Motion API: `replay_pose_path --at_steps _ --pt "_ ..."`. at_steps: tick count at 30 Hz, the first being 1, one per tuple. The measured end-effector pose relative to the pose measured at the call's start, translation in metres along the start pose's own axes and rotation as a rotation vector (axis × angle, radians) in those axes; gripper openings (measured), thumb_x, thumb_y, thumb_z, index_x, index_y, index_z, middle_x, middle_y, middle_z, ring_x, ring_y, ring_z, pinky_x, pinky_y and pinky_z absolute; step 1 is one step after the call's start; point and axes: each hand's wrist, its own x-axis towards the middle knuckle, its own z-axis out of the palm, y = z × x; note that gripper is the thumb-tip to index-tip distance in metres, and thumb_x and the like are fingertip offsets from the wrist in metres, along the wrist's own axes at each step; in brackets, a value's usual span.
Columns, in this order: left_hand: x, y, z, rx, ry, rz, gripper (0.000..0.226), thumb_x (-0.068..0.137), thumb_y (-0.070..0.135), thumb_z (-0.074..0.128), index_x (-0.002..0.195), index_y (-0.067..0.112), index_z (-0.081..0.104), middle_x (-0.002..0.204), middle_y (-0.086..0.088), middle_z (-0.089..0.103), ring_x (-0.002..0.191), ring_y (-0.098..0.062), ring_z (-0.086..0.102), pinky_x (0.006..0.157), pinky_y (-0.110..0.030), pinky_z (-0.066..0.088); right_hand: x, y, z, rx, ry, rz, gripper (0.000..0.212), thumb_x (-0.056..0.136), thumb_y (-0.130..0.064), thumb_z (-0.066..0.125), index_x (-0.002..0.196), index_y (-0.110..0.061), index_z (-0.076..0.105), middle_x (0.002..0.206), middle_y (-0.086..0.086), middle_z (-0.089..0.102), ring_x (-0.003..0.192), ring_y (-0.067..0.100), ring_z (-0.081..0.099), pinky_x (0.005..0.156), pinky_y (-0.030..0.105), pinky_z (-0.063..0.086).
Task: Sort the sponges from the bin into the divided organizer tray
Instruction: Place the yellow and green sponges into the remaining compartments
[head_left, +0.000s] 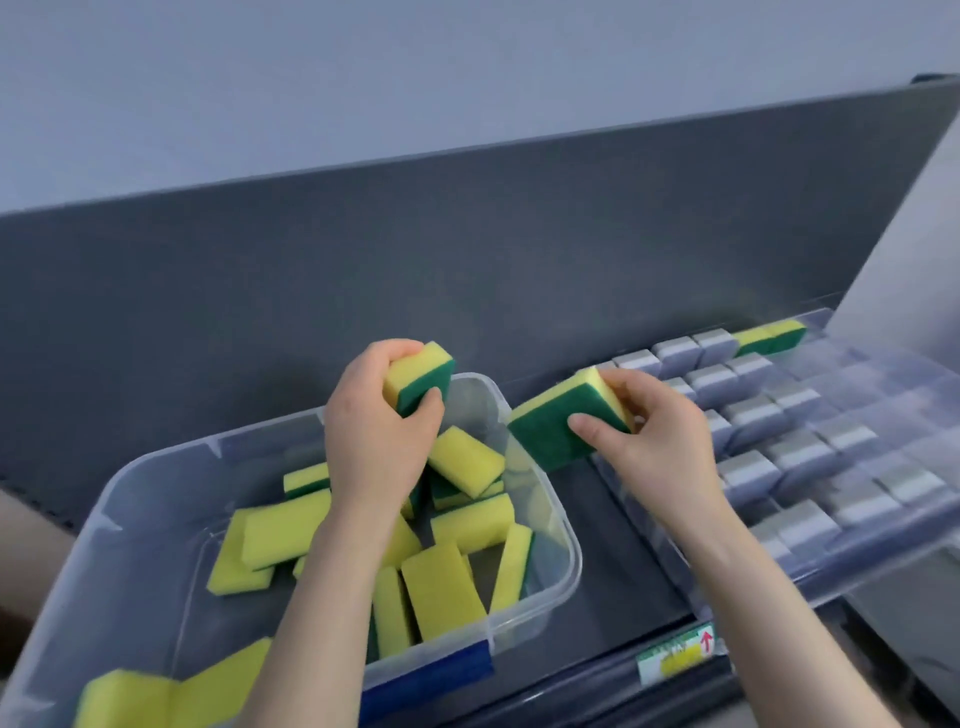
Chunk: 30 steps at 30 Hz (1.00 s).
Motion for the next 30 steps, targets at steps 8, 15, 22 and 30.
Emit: replay_pose_path --at_steps 8,15,22,30 --pt "-0.02 0.063 0.059 -0.23 -0.049 -0.048 0.036 0.074 0.014 0.071 0.099 0.037 0.058 0.094 0.024 0.061 0.089 0.004 0.055 0.073 -0.002 0.037 -0.005 0.027 -0.056 -0.053 0.136 0.094 0.041 0.072 -0.026 0.078 0.11 -0.03 0.064 0.089 -0.026 0.062 0.086 0.001 0.059 0.074 0.014 0.042" --pt "-0.031 0.104 0.109 -0.283 -0.077 -0.064 0.035 0.074 0.014 0.069 0.1 0.036 0.06 0.094 0.025 0.062 0.091 0.004 0.055 0.072 -0.003 0.037 0.003 0.058 -0.111 -0.068 0.193 0.103 0.039 0.073 -0.027 0.077 0.109 -0.032 0.063 0.089 -0.021 0.064 0.087 0.003 0.06 0.074 0.017 0.042" --pt "-0.055 0.164 0.172 -0.286 -0.12 -0.068 0.035 0.076 0.013 0.071 0.102 0.034 0.06 0.093 0.021 0.062 0.087 0.002 0.056 0.069 -0.012 0.043 0.017 0.106 -0.192 -0.057 0.204 0.114 0.037 0.074 -0.027 0.075 0.108 -0.034 0.062 0.092 -0.022 0.065 0.087 0.0 0.059 0.075 0.021 0.046" --pt "-0.075 0.232 0.239 -0.213 -0.135 -0.059 0.04 0.079 0.016 0.072 0.1 0.044 0.053 0.092 0.03 0.057 0.093 0.013 0.05 0.066 -0.011 0.044 0.035 0.168 -0.271 -0.039 0.183 0.117 0.037 0.075 -0.023 0.075 0.107 -0.036 0.06 0.087 -0.025 0.059 0.083 0.001 0.056 0.066 0.011 0.038"
